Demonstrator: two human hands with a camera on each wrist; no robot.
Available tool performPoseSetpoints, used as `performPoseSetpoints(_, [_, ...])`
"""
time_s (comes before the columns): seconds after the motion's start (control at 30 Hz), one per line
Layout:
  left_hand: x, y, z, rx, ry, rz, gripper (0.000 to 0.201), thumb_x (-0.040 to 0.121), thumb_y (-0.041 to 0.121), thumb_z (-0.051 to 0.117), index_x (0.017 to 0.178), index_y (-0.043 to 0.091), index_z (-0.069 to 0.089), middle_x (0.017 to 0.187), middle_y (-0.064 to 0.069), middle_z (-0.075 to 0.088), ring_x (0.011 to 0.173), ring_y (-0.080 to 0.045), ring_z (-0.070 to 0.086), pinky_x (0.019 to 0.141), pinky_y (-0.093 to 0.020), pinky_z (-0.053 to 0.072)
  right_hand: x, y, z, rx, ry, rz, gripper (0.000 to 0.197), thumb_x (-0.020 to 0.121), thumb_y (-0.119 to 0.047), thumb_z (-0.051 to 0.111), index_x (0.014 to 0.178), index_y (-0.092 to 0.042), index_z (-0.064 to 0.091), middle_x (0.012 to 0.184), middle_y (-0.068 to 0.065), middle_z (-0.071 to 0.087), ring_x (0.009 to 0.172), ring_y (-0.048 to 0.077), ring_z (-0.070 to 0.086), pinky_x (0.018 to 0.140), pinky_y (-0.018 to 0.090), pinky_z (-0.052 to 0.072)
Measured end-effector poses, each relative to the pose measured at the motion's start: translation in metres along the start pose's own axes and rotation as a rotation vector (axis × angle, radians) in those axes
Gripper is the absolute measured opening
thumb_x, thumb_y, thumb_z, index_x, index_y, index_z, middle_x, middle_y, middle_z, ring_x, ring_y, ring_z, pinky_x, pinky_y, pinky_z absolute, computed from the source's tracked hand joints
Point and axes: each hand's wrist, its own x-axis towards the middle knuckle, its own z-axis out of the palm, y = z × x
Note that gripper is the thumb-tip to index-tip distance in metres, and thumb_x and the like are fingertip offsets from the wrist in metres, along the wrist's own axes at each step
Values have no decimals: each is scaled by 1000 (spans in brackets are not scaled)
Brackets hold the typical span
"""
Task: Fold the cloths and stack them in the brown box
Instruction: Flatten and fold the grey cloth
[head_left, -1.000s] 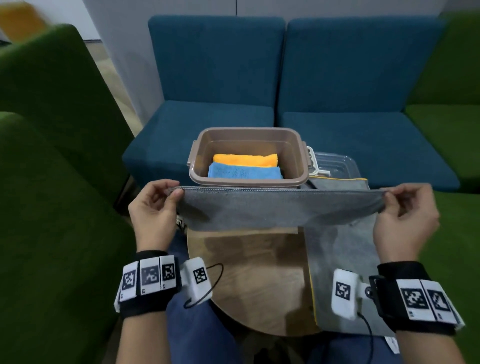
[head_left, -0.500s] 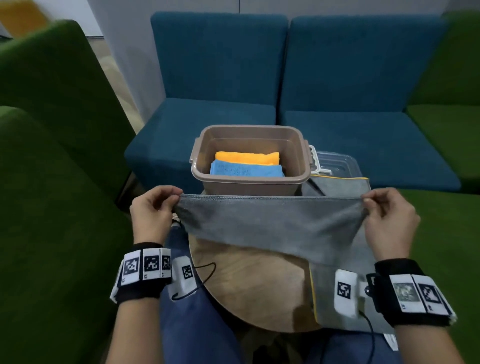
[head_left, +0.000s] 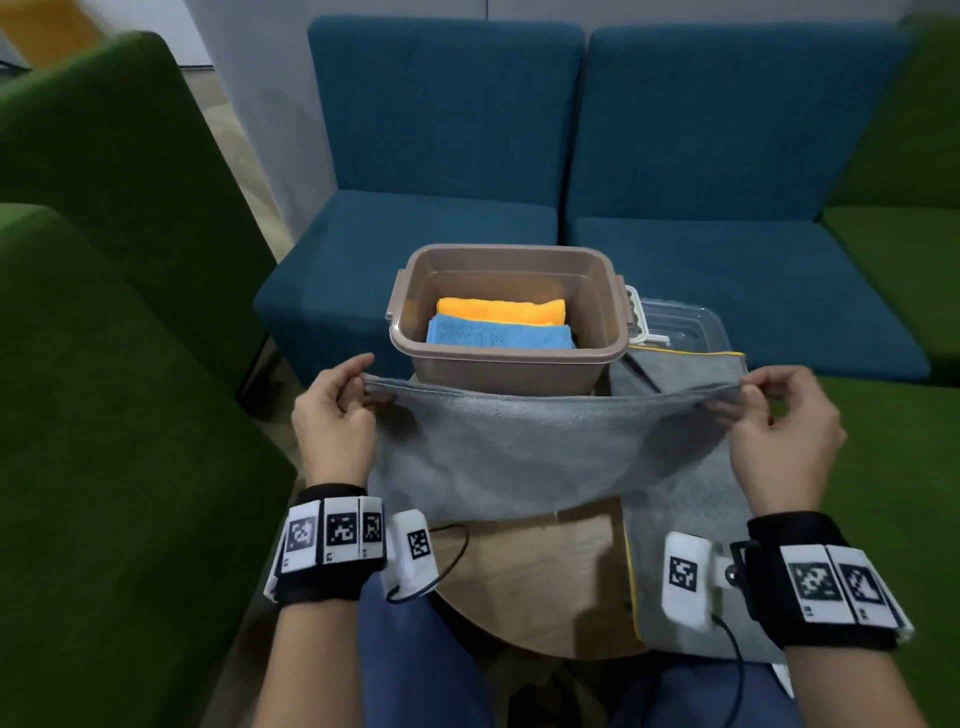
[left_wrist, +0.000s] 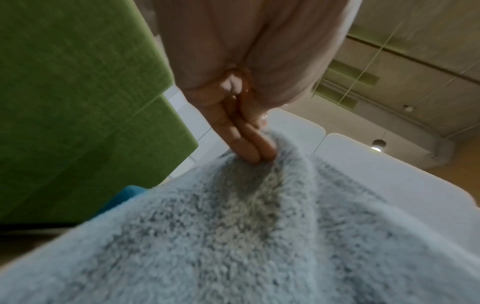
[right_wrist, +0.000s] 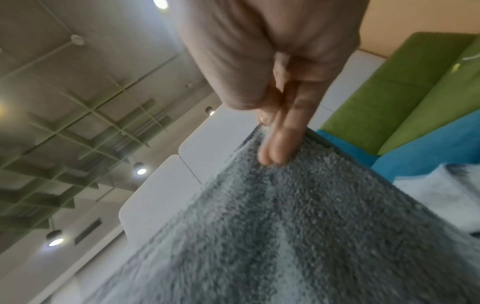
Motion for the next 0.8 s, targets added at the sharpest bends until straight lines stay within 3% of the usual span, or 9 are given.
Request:
performPoseSetpoints(0.1, [0, 5, 0, -117, -19, 0, 36, 90, -3, 56, 97, 31, 68, 104, -8, 68, 94, -17, 67, 91, -38, 54, 6, -6, -3, 60, -13, -92, 35, 89, 5, 52, 86, -30, 54, 83, -8, 58, 74, -5, 60, 74, 16, 48])
performPoseSetpoints(0.2, [0, 12, -10, -22, -90, 180, 39, 80, -13, 60, 95, 22, 69, 101, -7, 63, 91, -11, 62, 81, -16, 50, 7, -5, -9, 156, -68, -146, 43, 86, 13, 48, 90, -29, 54, 88, -11, 59, 80, -4, 59, 77, 13, 48])
performPoseSetpoints(0.3, [-4, -8, -17, 171, -200, 180, 34, 75, -14, 63, 81, 19, 69, 88, -4, 66, 85, -16, 63, 81, -22, 51, -5, 13, -14, -44, -182, -155, 28, 72, 3, 45, 83, -16, 62, 79, -1, 60, 72, -5, 55, 72, 8, 41])
performPoseSetpoints(0.37, [-16, -33, -19, 316, -323, 58, 33, 75, -13, 64, 76, 20, 67, 82, -3, 68, 80, -17, 64, 82, -31, 53, -18, 36, -18, -231, -355, -70, 22, 68, 0, 48, 69, -16, 63, 69, 0, 61, 66, 1, 57, 66, 15, 43])
performPoseSetpoints(0.47, [-38, -70, -25, 469, -578, -124, 35, 76, -12, 63, 72, 22, 67, 81, 2, 69, 78, -11, 63, 87, -35, 54, -39, 72, -19, -510, -765, 133, 32, 70, 6, 55, 57, -23, 62, 64, 0, 66, 73, 24, 65, 69, 33, 50])
performPoseSetpoints(0.57, [-48, -92, -36, 563, -775, -169, 42, 75, -9, 65, 63, 32, 69, 79, 8, 72, 81, -6, 66, 90, -28, 52, -44, 81, -21, -633, -1098, 255, 38, 72, 5, 53, 49, -24, 63, 68, 0, 70, 77, 19, 67, 77, 31, 52])
performPoseSetpoints(0.63, [-44, -90, -45, 623, -900, -218, 35, 78, 0, 68, 63, 31, 71, 83, 11, 72, 83, -2, 65, 86, -16, 50, -38, 73, -21, -715, -1212, 304, 34, 78, -1, 53, 55, -22, 64, 75, 0, 71, 81, 16, 65, 79, 27, 50])
performPoseSetpoints(0.7, [-36, -75, -47, 731, -974, -227, 22, 79, 13, 71, 73, 34, 71, 92, 14, 70, 89, -2, 65, 82, -9, 47, -30, 63, -17, -831, -1191, 223, 25, 86, -13, 53, 64, -23, 61, 81, 0, 68, 84, 18, 64, 78, 30, 50])
performPoseSetpoints(0.8, [-34, -46, -21, 993, -895, 23, 34, 82, 15, 57, 113, 27, 66, 118, 9, 61, 110, -12, 59, 92, -24, 48, -28, 48, 11, -724, -931, 11, 12, 92, -21, 53, 84, -27, 60, 93, 2, 67, 94, 24, 62, 78, 34, 49])
